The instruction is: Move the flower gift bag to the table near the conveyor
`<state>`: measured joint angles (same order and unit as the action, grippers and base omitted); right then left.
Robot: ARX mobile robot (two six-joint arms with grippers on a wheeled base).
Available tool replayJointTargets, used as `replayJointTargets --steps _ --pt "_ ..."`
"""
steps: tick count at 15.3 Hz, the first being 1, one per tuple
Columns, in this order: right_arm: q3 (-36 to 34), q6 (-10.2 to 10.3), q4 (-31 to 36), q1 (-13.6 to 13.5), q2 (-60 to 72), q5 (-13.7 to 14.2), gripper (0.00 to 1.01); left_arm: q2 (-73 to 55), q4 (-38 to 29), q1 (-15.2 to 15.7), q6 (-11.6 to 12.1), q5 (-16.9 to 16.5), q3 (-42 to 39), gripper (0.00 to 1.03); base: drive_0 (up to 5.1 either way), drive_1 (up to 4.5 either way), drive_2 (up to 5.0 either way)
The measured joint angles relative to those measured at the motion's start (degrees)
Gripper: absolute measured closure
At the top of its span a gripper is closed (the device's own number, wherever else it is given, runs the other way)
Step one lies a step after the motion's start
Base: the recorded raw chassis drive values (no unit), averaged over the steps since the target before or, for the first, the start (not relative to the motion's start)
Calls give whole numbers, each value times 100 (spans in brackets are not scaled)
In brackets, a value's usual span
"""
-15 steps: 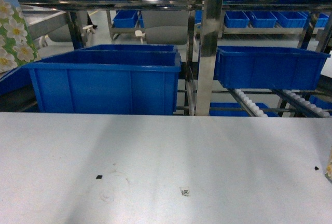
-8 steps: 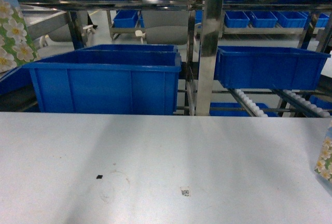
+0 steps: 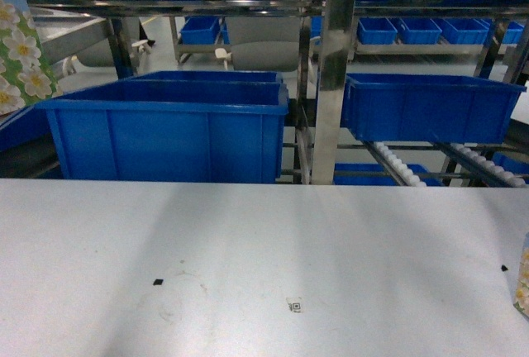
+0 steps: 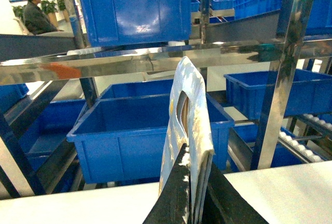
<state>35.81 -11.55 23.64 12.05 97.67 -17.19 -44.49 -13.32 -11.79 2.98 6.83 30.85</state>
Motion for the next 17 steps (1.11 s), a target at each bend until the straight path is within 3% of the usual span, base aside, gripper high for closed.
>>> replayJointTargets --steps 2,4,5,6,7,12,17 --pt "-55 48 -142 46 -356 -70 74 0 0 0 0 0 0 101 0 0 0" --pt "-140 55 -111 79 -562 -57 57 0 0 0 0 0 0 101 0 0 0" --pt "-310 57 -9 138 -761 13 30 0 0 0 2 0 0 101 0 0 0" --pt "-315 85 168 144 -1080 195 13 0 0 0 0 0 0 101 0 0 0" --pt "-315 105 190 111 -1368 291 4 0 0 0 0 0 0 101 0 0 0" --pt "-557 245 136 -94 -2741 811 3 0 0 0 0 0 0 101 0 0 0" --pt "-1318 717 -1257 -125 -5075 905 3 0 0 0 0 0 0 101 0 0 0"
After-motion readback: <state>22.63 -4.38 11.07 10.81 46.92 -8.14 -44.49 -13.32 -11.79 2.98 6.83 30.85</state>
